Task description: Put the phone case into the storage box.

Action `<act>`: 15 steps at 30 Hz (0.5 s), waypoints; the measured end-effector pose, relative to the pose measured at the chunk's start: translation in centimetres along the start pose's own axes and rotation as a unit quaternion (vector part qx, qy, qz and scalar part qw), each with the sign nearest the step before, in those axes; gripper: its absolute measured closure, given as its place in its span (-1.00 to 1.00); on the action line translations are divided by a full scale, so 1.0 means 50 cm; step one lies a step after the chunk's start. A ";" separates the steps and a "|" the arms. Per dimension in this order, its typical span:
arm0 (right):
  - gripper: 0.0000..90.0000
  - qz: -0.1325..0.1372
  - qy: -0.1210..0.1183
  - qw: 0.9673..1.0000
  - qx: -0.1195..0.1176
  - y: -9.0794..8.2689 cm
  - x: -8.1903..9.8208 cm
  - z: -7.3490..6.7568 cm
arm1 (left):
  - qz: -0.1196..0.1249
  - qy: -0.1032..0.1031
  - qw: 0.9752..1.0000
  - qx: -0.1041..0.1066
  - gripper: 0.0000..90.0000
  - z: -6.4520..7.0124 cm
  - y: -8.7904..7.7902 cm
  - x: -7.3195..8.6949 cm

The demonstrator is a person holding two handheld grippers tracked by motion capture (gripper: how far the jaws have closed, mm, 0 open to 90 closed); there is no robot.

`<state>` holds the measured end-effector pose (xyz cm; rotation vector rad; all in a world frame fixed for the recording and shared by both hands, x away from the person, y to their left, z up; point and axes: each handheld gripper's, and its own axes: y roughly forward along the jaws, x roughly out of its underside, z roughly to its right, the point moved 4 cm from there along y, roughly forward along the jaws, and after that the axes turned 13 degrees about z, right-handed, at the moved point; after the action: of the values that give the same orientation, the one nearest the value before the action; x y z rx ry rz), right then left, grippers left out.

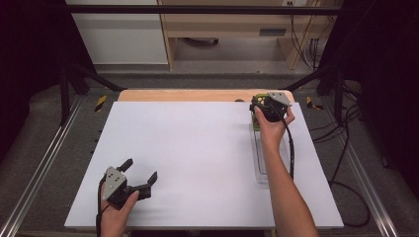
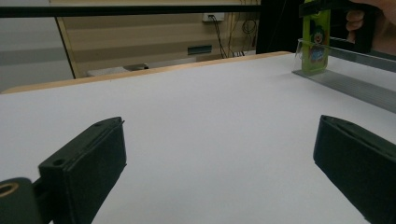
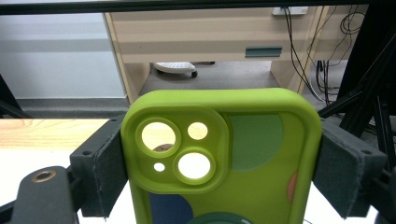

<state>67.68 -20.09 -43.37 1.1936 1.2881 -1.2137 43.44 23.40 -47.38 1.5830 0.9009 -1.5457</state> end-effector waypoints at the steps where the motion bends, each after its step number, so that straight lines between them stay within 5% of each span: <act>1: -0.65 0.000 -0.001 1.000 0.000 0.000 0.000 0.000 | 0.000 0.001 1.000 0.000 -0.95 0.000 0.000 0.000; 15: -0.65 -0.004 -0.006 1.000 -0.006 -0.003 -0.001 -0.001 | -0.001 -0.001 1.000 0.000 -0.95 -0.001 0.000 0.001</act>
<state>67.56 -20.06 -43.29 1.1708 1.2915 -1.2156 43.47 23.46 -47.42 1.5802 0.9027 -1.5479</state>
